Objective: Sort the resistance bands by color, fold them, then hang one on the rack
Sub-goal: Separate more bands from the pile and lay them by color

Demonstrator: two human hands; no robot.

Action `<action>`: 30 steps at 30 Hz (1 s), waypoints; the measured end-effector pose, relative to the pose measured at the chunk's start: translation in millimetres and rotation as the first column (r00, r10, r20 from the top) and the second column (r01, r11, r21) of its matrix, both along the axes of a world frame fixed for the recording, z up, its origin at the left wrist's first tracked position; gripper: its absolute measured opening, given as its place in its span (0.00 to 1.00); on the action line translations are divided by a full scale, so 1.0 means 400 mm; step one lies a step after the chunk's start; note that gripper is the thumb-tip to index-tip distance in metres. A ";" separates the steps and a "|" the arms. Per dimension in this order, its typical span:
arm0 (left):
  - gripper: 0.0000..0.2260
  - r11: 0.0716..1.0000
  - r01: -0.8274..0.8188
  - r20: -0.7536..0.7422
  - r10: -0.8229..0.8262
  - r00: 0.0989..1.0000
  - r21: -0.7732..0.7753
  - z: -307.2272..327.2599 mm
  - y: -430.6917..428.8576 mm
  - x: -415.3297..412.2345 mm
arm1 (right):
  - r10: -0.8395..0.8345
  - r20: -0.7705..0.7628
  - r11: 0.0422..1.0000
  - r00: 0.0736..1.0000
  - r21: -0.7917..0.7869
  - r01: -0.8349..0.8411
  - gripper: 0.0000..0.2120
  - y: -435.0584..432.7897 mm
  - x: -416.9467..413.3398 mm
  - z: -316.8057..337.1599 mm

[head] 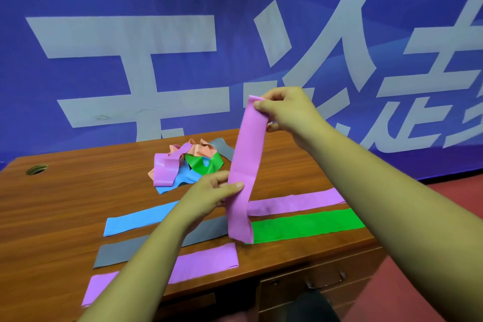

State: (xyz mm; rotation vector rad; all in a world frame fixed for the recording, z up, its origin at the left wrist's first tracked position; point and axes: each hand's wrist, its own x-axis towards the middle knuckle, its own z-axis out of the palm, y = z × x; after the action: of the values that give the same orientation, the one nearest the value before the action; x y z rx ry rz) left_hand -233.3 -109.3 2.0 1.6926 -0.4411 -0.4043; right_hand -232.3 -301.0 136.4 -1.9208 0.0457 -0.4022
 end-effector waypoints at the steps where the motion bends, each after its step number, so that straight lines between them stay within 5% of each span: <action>1: 0.08 1.000 0.006 -0.021 -0.005 1.000 0.029 -0.009 0.006 -0.001 | -0.038 -0.007 0.999 0.999 0.034 0.038 0.07 -0.015 0.008 -0.009; 7: 0.14 0.986 0.054 -0.083 -0.042 0.996 0.157 -0.042 0.039 0.005 | -0.244 -0.091 0.947 0.966 0.190 0.257 0.08 -0.120 0.038 -0.092; 11: 0.06 0.985 0.067 -0.128 -0.046 0.991 0.162 -0.059 0.044 0.018 | -0.364 -0.128 0.900 0.922 0.207 0.384 0.06 -0.198 0.044 -0.155; 16: 0.07 0.973 -0.182 -0.170 0.205 0.964 0.138 -0.075 0.031 0.052 | -0.407 -0.196 0.869 0.892 0.217 0.444 0.08 -0.294 0.024 -0.242; 30: 0.05 0.791 -0.337 0.210 0.265 0.941 0.511 -0.165 -0.134 0.125 | -0.491 -0.351 0.862 0.797 -0.063 0.503 0.10 -0.462 -0.065 -0.484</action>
State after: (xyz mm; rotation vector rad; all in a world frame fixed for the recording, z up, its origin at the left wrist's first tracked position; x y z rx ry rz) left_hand -183.2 -162.7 -64.0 2.3136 -0.1375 -0.1871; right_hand -258.2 -485.7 -57.2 -1.9112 0.8128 -0.3881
